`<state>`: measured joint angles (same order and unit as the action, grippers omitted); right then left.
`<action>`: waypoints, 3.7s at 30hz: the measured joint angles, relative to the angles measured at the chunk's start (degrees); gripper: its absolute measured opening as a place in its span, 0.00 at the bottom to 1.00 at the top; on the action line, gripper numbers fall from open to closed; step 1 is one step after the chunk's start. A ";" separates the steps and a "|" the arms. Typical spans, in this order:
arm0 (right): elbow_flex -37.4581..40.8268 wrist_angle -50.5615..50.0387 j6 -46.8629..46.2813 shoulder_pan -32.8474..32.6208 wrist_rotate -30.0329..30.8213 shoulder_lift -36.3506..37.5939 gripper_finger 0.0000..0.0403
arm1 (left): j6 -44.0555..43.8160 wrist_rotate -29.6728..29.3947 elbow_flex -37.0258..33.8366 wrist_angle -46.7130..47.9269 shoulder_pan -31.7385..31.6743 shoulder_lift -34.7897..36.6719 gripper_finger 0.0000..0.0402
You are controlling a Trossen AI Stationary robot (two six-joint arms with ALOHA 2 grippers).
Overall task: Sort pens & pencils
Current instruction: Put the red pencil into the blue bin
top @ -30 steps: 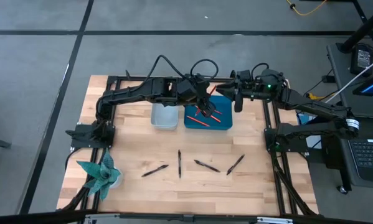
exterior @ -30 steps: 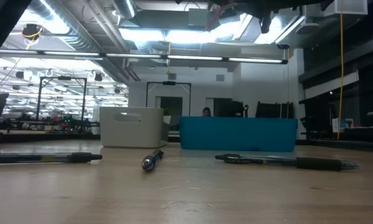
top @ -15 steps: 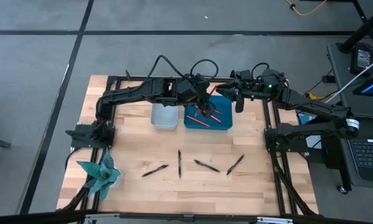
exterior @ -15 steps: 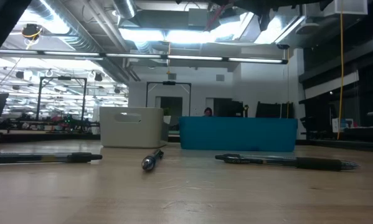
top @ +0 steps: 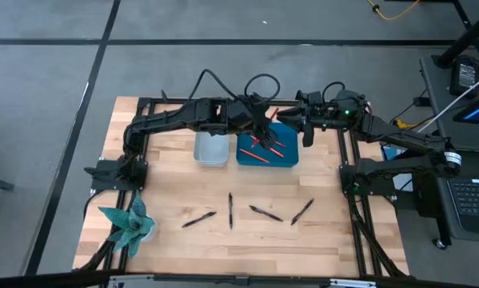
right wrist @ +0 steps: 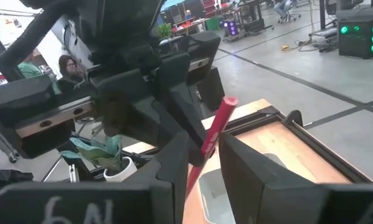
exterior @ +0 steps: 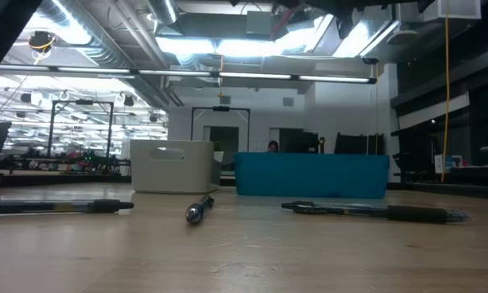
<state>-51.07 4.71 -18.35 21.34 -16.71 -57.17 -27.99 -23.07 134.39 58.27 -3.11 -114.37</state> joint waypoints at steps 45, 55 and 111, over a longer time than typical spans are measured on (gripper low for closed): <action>-0.09 5.31 -0.32 -0.48 -0.98 -4.81 0.08 | 0.17 1.29 -0.07 0.21 0.02 -0.02 0.06; -0.09 4.81 -0.53 -0.48 -0.96 -4.79 0.06 | 0.15 1.33 -0.07 0.29 0.02 -0.04 0.06; -35.76 -59.49 17.36 -11.42 22.94 -27.92 0.06 | 3.23 -26.79 -0.17 31.72 -16.06 3.66 0.06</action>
<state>-86.83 -54.78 -0.99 9.92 6.23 -85.08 -24.75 -49.86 134.21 89.99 -19.18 -110.70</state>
